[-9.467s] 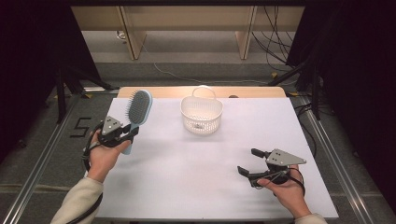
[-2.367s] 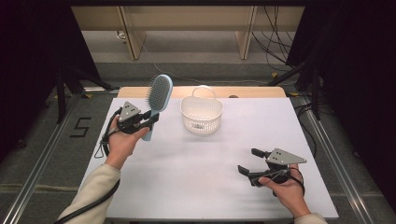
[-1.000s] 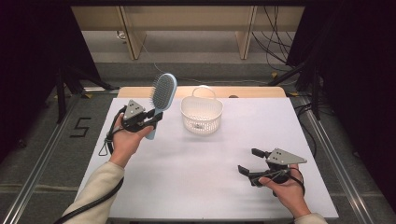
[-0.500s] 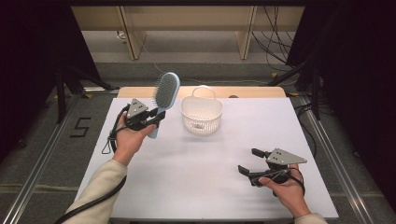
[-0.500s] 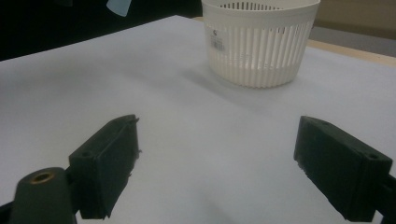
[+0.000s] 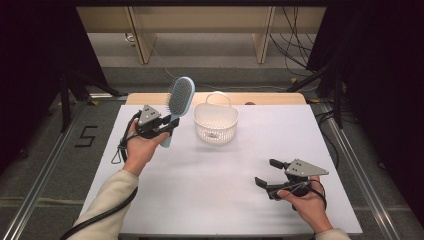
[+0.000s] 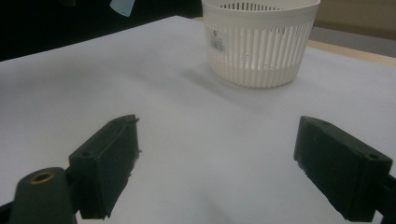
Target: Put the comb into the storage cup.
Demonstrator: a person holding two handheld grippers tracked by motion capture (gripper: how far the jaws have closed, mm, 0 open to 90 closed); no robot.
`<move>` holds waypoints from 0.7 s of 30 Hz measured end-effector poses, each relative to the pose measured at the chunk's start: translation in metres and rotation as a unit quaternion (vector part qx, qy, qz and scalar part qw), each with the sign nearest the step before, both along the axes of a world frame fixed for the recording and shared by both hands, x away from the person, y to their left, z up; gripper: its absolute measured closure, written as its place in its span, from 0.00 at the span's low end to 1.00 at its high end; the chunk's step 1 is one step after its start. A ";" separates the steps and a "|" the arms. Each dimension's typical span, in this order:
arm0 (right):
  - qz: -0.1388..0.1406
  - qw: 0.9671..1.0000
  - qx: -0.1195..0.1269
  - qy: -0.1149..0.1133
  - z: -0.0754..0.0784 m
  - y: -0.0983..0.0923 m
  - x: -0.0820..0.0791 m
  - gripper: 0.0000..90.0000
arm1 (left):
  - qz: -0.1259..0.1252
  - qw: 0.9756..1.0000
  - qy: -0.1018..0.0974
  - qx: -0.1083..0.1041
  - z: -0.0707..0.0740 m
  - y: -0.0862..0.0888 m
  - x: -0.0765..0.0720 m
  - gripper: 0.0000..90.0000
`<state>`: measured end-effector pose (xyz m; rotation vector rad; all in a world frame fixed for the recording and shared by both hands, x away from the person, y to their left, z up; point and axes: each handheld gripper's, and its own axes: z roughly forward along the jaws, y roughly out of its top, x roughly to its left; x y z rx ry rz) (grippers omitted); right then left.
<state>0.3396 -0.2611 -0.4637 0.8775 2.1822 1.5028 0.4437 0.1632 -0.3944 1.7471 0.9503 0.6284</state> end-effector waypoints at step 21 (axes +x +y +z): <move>0.001 1.000 0.001 0.000 0.000 0.000 0.000 0.16 | -0.005 1.000 0.000 0.002 0.004 -0.006 0.004 0.77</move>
